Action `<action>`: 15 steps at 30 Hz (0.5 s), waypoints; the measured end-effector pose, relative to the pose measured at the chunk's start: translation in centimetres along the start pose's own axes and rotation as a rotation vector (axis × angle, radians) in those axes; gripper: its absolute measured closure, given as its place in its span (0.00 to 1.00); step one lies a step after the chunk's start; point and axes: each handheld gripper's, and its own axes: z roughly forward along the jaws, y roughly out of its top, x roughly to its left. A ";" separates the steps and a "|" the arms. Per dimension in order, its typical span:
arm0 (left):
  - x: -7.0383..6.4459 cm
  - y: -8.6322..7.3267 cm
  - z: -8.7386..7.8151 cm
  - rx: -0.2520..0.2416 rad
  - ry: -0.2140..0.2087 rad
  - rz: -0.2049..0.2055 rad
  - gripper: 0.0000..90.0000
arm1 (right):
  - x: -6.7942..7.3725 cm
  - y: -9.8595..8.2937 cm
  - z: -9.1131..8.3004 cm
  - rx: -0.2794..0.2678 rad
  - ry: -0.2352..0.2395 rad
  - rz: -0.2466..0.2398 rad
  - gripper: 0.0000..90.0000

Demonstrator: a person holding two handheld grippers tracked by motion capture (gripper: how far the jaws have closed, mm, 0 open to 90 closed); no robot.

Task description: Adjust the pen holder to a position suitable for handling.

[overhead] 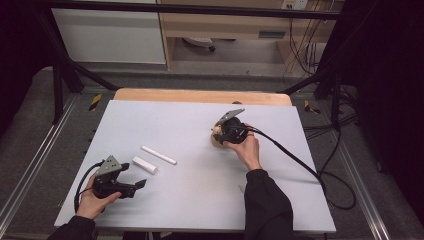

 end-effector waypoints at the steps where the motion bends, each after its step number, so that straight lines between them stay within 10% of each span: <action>1: 0.0 0.0 0.0 0.000 0.000 0.002 0.09 | 0.1 0.0 -0.1 -0.006 0.002 0.000 0.74; 15: -0.1 0.0 0.1 0.004 -0.001 0.003 0.09 | 4.5 1.7 -0.2 -0.025 0.055 -0.007 0.74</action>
